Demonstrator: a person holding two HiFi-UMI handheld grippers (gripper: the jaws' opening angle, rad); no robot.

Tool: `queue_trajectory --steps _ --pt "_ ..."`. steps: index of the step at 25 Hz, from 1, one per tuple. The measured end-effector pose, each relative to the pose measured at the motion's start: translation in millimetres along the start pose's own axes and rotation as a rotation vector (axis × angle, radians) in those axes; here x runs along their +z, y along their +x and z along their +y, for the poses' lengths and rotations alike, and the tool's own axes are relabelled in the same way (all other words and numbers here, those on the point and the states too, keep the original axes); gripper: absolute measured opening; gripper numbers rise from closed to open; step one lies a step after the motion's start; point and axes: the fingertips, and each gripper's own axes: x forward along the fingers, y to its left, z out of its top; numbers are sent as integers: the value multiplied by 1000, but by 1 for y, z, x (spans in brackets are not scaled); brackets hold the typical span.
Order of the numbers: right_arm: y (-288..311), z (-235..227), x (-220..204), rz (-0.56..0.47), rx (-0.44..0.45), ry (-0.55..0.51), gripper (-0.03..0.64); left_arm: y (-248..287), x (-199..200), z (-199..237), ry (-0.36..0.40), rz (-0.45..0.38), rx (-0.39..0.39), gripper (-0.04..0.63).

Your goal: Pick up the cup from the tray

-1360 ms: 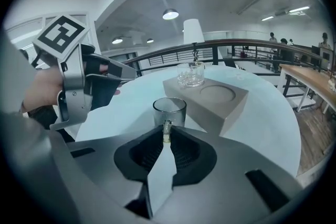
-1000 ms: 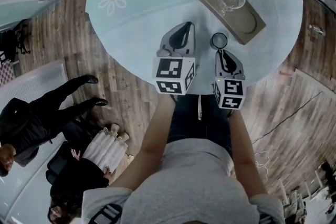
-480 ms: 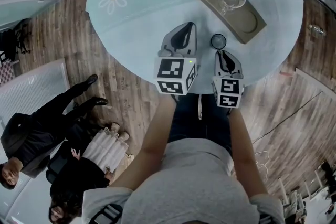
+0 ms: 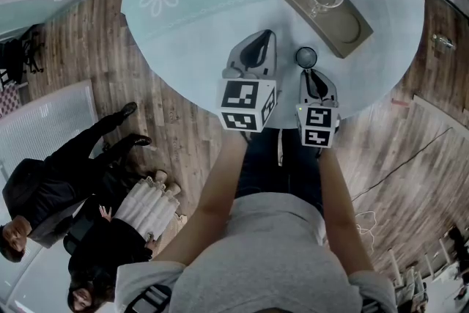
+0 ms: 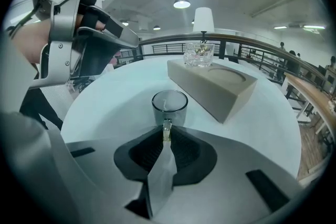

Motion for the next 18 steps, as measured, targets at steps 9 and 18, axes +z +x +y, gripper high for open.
queue_trajectory --steps 9,18 --pt "-2 -1 5 -48 10 16 61 -1 -1 -1 5 -2 2 8" --pt "-32 -15 39 -169 0 102 106 -4 9 -8 4 -32 -21 8"
